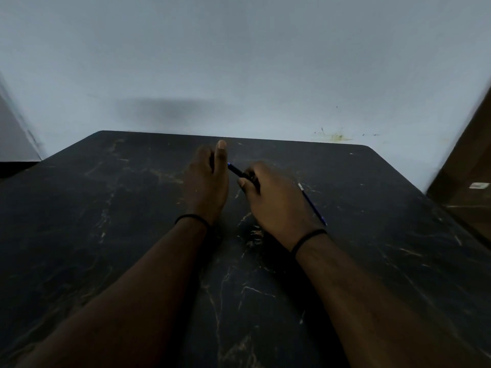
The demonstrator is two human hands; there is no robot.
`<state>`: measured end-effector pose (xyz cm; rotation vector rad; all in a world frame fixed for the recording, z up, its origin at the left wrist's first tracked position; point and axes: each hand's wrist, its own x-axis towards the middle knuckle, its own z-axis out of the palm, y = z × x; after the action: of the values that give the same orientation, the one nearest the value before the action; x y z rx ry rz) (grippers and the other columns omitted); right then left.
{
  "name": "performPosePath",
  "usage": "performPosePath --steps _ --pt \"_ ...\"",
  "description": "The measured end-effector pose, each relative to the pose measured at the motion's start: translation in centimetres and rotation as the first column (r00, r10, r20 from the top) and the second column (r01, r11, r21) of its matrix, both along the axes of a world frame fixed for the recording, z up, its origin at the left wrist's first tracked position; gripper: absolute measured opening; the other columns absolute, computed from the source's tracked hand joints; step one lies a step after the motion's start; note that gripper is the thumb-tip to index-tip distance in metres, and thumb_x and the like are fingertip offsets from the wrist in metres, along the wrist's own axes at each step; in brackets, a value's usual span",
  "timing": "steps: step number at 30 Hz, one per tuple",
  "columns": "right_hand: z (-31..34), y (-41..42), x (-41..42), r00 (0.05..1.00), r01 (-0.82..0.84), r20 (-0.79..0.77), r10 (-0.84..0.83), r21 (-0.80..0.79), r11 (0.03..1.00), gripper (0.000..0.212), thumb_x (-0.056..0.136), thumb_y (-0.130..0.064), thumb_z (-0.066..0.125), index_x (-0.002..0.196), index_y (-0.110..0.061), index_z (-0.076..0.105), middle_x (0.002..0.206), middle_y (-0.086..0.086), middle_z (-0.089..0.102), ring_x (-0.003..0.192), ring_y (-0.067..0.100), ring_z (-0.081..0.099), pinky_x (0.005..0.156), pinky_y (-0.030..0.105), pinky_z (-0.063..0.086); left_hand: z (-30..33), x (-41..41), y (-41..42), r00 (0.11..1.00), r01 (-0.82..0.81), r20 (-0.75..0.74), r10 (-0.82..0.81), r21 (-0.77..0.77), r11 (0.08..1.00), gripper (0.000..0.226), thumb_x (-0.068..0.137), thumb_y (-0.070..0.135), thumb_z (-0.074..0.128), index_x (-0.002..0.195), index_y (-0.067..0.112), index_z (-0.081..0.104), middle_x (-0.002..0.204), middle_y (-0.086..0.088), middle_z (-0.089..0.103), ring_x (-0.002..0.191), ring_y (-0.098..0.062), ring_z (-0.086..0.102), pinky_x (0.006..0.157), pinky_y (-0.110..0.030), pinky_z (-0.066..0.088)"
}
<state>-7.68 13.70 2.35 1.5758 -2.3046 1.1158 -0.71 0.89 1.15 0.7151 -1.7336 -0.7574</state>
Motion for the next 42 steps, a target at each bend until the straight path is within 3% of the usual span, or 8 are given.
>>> performPosePath --steps 3,6,12,19,25,37,40,42 --pt "-0.2 0.0 0.1 1.000 -0.008 0.026 0.008 -0.024 1.000 0.016 0.103 -0.033 0.048 0.111 -0.022 0.054 0.087 -0.007 0.059 0.070 0.008 0.051 0.053 0.019 0.031 0.1 0.0 -0.3 0.997 0.076 -0.021 -0.075 0.107 0.991 0.052 0.101 0.044 0.045 0.078 -0.003 0.054 0.067 -0.013 0.052 0.057 -0.013 0.045 0.055 -0.030 0.036" --pt "-0.3 0.0 0.1 1.000 -0.003 0.031 0.005 -0.045 0.999 0.017 0.104 -0.030 0.045 0.114 -0.019 0.053 0.092 -0.002 0.062 0.074 0.014 0.054 0.053 0.026 0.032 0.1 -0.1 0.2 0.940 0.331 -0.163 -0.299 0.230 0.915 0.050 0.101 0.039 0.049 0.080 -0.004 0.064 0.069 -0.024 0.060 0.044 -0.010 0.040 0.044 -0.023 0.033" --pt "-0.8 -0.7 -0.2 0.983 0.000 0.180 0.019 -0.102 0.995 0.019 0.103 -0.027 0.045 0.115 -0.021 0.058 0.097 0.001 0.068 0.087 0.017 0.063 0.073 0.034 0.048 0.1 0.3 -0.3 0.683 0.731 -0.425 -0.594 0.414 0.543 0.030 0.102 0.028 0.046 0.109 0.012 0.071 0.105 -0.005 0.073 0.059 -0.011 0.048 0.050 -0.025 0.032" --pt "-0.9 -1.2 0.2 0.775 -0.103 0.585 0.238 -0.255 0.961 0.030 0.105 -0.019 0.043 0.087 -0.005 0.063 0.060 0.003 0.058 0.045 0.000 0.048 0.049 0.014 0.037 0.1 0.7 -1.0 0.494 0.855 -0.461 -0.737 0.411 0.316 0.035 0.104 0.026 0.039 0.126 0.010 0.060 0.134 -0.011 0.063 0.068 -0.014 0.062 0.046 -0.025 0.038" --pt "-0.5 -0.9 0.5 0.606 -0.196 0.729 0.318 -0.250 0.948 0.029 0.106 -0.026 0.041 0.085 -0.016 0.058 0.058 -0.001 0.047 0.041 0.004 0.032 0.038 0.019 0.024 0.1 0.6 -0.9 0.557 0.824 -0.484 -0.675 0.425 0.376 0.020 0.094 0.026 0.049 0.097 0.012 0.063 0.112 -0.010 0.073 0.053 -0.010 0.044 0.055 -0.038 0.025" --pt "-1.5 -1.8 -0.4 0.712 -0.104 0.639 0.292 -0.316 0.943 0.017 0.099 -0.019 0.058 0.087 -0.026 0.068 0.053 -0.012 0.056 0.049 -0.004 0.048 0.052 0.009 0.040 0.7 0.7 0.4 0.626 0.779 -0.522 -0.579 0.410 0.474 0.025 0.101 0.016 0.046 0.084 0.011 0.063 0.092 -0.008 0.076 0.040 -0.007 0.034 0.044 -0.021 0.030" --pt "-2.0 -1.8 -0.5 0.719 -0.087 0.624 0.307 -0.358 0.930 0.010 0.095 -0.020 0.065 0.089 -0.026 0.070 0.060 -0.011 0.065 0.058 0.001 0.057 0.064 0.018 0.047 0.7 0.7 0.5 0.673 0.739 -0.498 -0.547 0.418 0.528 0.029 0.098 0.019 0.053 0.076 0.016 0.071 0.097 -0.009 0.076 0.039 -0.007 0.033 0.042 -0.022 0.029" --pt "-2.1 -1.8 -0.4 0.779 -0.047 0.587 0.222 -0.297 0.954 0.019 0.097 -0.034 0.060 0.088 -0.023 0.071 0.063 -0.007 0.067 0.056 0.001 0.055 0.059 0.021 0.045 0.7 0.7 0.4 0.715 0.698 -0.461 -0.526 0.421 0.580 0.027 0.097 0.023 0.055 0.077 0.017 0.073 0.101 -0.008 0.075 0.041 -0.009 0.032 0.044 -0.025 0.027"
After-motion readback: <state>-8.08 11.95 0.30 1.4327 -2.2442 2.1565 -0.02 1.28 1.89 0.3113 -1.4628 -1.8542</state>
